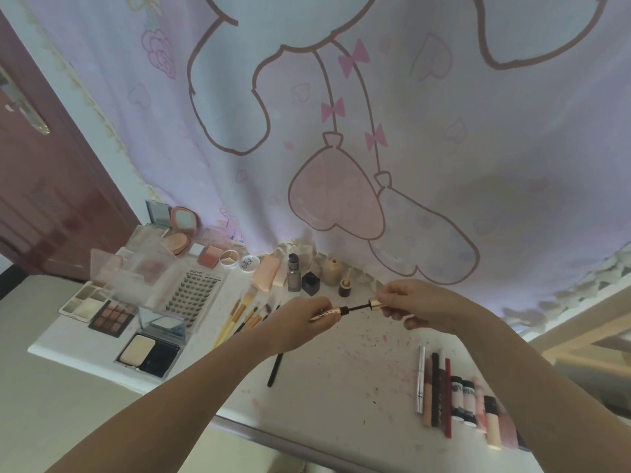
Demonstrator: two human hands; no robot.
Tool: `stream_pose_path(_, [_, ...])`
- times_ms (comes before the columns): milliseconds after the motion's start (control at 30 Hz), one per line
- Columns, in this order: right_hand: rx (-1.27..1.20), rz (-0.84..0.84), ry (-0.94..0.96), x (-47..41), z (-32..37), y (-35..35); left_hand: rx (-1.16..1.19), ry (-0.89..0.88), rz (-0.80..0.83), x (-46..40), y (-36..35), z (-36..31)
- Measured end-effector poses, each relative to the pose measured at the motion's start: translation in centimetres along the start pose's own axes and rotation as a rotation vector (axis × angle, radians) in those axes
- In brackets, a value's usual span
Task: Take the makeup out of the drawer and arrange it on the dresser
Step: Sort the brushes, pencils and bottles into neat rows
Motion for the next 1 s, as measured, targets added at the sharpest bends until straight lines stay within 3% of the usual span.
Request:
stream_pose_path(133, [0.003,0.042,-0.057,0.0,-1.3,-0.3,-0.029,0.008,0.018,0.9,-0.6,2.1])
stream_pose_path(233, [0.024,-0.025,-0.115,-0.1,-2.6,0.3,-0.023,0.058,-0.004,2.1,-0.6,4.9])
stream_pose_path(367, [-0.251,-0.128,-0.103,0.2,-4.8,1.2,0.192,0.191,-0.013,3.9,-0.8,9.3])
stream_pose_path(567, [-0.32,-0.188,-0.193,-4.7,-6.7,-5.9,0.165,0.423,0.111,-0.3,-4.9,6.9])
stream_pose_path(767, [-0.071,-0.255,-0.325,-10.0,-7.1,-12.2,-0.358,0.557,-0.03,-2.1,-4.2,7.2])
stream_pose_path(867, [0.261,-0.25,-0.389,-12.4,-6.5,-13.7,-0.457,0.541,0.001,-2.8,-4.3,8.4])
stream_pose_path(1000, [0.349,-0.316,-0.463,-13.9,-5.9,-14.8,-0.523,0.517,0.055,-3.3,-4.7,9.7])
Point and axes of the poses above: each hand's wrist, its own x-axis away from the middle knuckle, its own y-axis out of the back of the hand, z = x × y, the point moved 5 cm from there along -x, towards the middle knuckle, and after that the axes turned 14 degrees about z, right-handed, at the moved point
